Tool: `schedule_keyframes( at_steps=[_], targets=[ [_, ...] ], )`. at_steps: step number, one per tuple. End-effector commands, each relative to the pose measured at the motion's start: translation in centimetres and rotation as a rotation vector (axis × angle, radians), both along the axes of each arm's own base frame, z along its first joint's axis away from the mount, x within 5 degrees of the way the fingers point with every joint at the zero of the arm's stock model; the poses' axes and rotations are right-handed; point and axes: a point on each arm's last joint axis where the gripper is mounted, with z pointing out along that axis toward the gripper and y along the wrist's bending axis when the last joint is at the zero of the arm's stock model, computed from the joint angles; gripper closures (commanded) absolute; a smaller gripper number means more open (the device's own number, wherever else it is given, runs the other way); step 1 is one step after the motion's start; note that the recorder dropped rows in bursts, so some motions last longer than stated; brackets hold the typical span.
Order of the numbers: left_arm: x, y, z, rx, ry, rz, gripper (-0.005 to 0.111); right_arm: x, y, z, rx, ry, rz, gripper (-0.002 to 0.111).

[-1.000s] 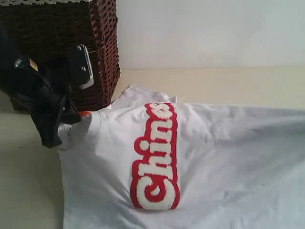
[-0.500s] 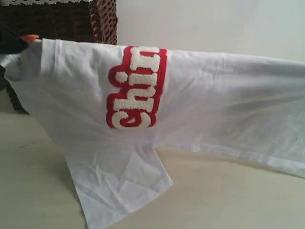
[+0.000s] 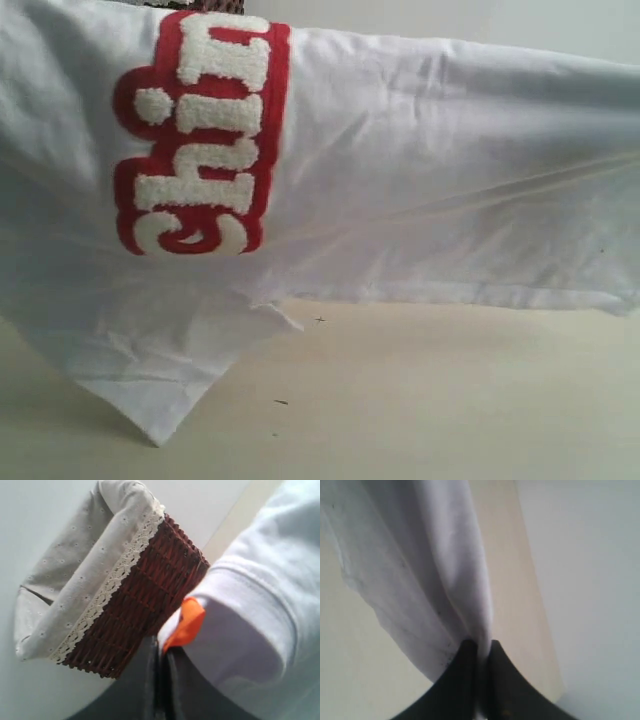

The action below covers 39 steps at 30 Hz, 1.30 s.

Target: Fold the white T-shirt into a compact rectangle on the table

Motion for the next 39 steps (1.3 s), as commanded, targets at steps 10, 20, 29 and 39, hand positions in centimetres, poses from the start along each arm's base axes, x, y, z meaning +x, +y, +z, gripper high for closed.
schedule_keyframes(
  at_steps=[10,20,29,39],
  targets=[
    [-4.7,1.3,1.4,-0.175,-0.047,-0.050,0.107,-3.1,2.3,2.2,0.062,0.001,0.003,0.108],
    [-8.7,2.5,0.6,-0.203,0.065,-0.090,0.107,-5.4,3.1,2.8,0.038,0.007,-0.093,0.108],
    [-12.8,2.5,0.5,-0.355,0.111,-0.234,0.107,-8.9,5.4,-0.3,0.069,0.043,-0.116,0.108],
    [-17.2,3.2,0.9,-0.492,0.025,-0.375,0.107,-10.1,6.1,-4.6,0.129,0.153,-0.120,0.108]
  ],
)
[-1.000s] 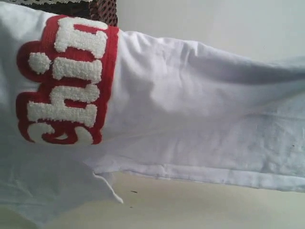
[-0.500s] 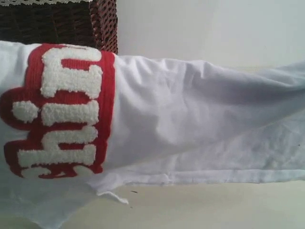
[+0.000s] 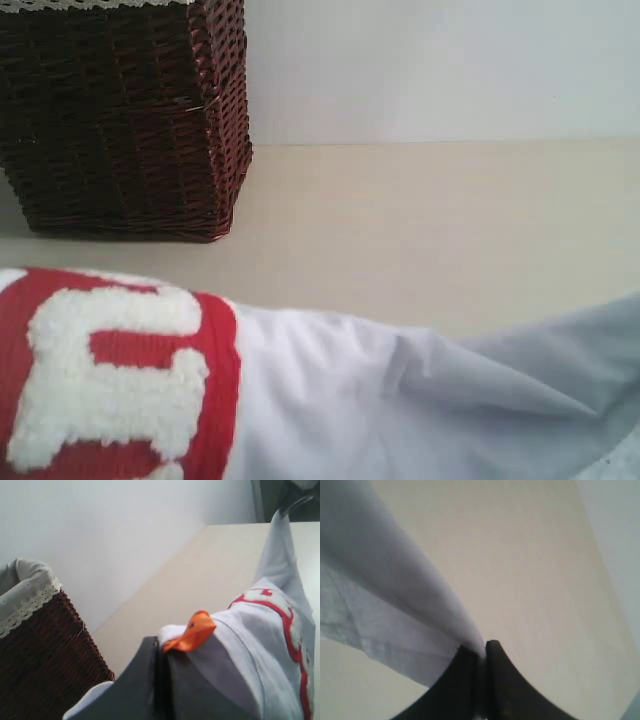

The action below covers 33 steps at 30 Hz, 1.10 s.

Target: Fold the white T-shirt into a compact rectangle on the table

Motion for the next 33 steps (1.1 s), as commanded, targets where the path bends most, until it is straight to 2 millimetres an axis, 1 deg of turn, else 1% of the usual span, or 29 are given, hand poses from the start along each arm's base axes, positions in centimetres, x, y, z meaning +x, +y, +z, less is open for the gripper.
schedule_keyframes(
  at_steps=[1,4,6,11,14,18,20,22,26,30,33],
  targets=[
    [-1.5,0.4,0.2,-0.063,-0.041,-0.026,0.107,-0.3,0.1,-1.9,0.029,0.049,-0.012,0.108],
    [-1.6,0.7,-0.3,-0.046,0.005,0.003,0.107,-0.8,0.1,-3.0,0.019,0.088,-0.012,0.108],
    [-1.5,1.0,-1.0,0.007,0.058,0.039,0.107,-1.1,0.1,-3.6,0.003,0.112,-0.013,0.108],
    [-0.1,1.4,-3.0,0.100,0.138,0.139,0.107,-1.7,0.0,-4.7,-0.022,0.163,-0.012,0.108],
    [1.1,0.9,-5.1,0.149,0.210,0.146,0.107,-1.8,0.1,-5.1,-0.023,0.178,-0.008,0.108],
    [2.7,0.2,-8.6,0.208,0.317,0.146,0.107,-1.8,0.0,-5.2,-0.024,0.180,-0.008,0.108],
    [3.7,-0.2,-10.0,0.196,0.320,0.158,0.107,-1.8,0.0,-5.2,-0.024,0.180,-0.008,0.108],
    [4.6,-0.5,-11.0,0.173,0.301,0.174,0.107,-1.6,-0.1,-5.1,-0.043,0.156,-0.013,0.108],
    [6.3,-0.9,-12.5,0.131,0.229,0.221,0.107,-1.2,-0.3,-4.9,-0.083,0.095,0.019,0.108],
    [7.3,-1.2,-14.1,0.105,0.198,0.244,0.107,-0.7,-0.1,-4.9,-0.053,0.080,0.056,0.108],
    [7.7,-1.3,-15.5,0.118,0.223,0.250,0.107,0.2,-0.7,-5.6,-0.029,0.111,0.060,0.108]
  ],
)
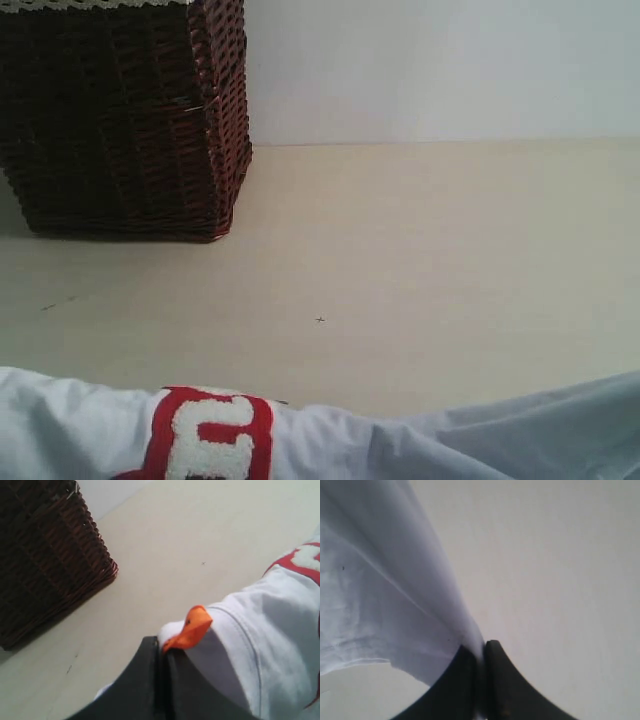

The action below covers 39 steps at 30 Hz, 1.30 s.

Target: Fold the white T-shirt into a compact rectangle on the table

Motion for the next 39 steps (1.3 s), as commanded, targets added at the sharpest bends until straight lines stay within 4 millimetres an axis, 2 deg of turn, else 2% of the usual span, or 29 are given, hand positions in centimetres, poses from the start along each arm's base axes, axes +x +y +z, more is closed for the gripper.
schedule_keyframes(
  at_steps=[1,4,10,14,21,29,35,39],
  targets=[
    [0.7,-0.2,-1.5,-0.010,-0.003,0.023,0.107,1.4,-0.8,-0.8,0.034,0.020,-0.005,0.108],
    [1.1,-0.3,-2.5,-0.030,0.036,0.049,0.107,2.8,-1.9,-1.8,0.028,0.028,-0.046,0.108],
    [2.7,-0.1,-2.1,-0.060,-0.044,0.153,0.107,4.8,-3.6,-3.4,0.019,0.041,-0.106,0.108],
    [4.0,0.1,-2.3,0.007,-0.052,0.204,0.107,5.5,-4.1,-4.4,0.034,0.076,-0.118,0.108],
    [6.1,-0.6,-4.6,0.144,0.062,0.196,0.107,6.2,-4.5,-5.8,0.080,0.136,-0.120,0.108],
    [8.8,-2.3,-5.7,0.114,0.035,0.156,0.107,7.5,-5.3,-6.2,0.077,0.060,-0.207,0.108],
    [10.8,-3.5,-7.7,0.125,0.108,0.146,0.107,8.5,-5.7,-6.9,0.111,0.026,-0.241,0.108],
    [12.2,-3.4,-8.9,0.118,0.145,0.185,0.107,8.9,-5.9,-7.6,0.129,0.033,-0.238,0.108]
  ],
)
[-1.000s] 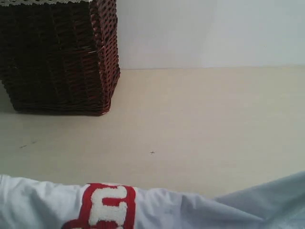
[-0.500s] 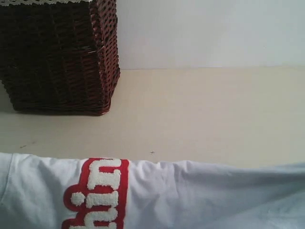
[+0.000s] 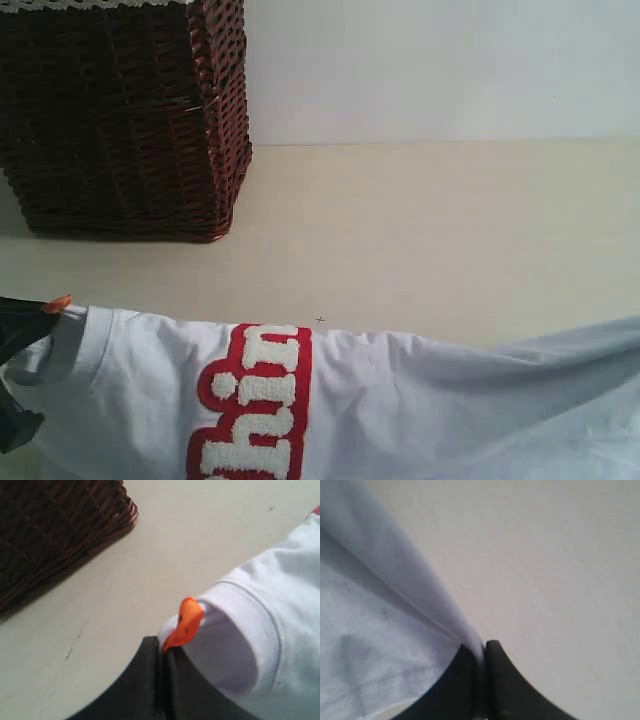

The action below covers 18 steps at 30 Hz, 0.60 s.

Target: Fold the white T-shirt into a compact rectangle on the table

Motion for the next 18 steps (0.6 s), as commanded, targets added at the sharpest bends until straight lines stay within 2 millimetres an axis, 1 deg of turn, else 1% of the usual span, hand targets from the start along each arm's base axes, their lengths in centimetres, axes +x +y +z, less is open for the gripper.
schedule_keyframes(
  at_steps=[1,5,10,15,18],
  targets=[
    [1.7,0.3,-1.1,-0.048,0.012,0.076,0.107,0.6,-0.4,-0.6,0.011,-0.017,-0.023,0.108],
    [3.2,1.8,-1.4,-0.110,-0.016,0.198,0.107,1.4,-1.1,-1.1,0.005,-0.049,-0.097,0.108],
    [4.4,3.5,-1.7,-0.121,-0.059,0.278,0.107,1.9,-1.5,-2.1,0.014,-0.035,-0.119,0.108],
    [5.1,3.6,-2.7,-0.109,-0.041,0.276,0.107,2.2,-1.7,-3.7,0.045,0.021,-0.120,0.108],
    [5.6,3.4,-3.0,-0.116,-0.062,0.255,0.107,2.3,-1.7,-4.1,0.061,0.033,-0.127,0.108]
  ],
)
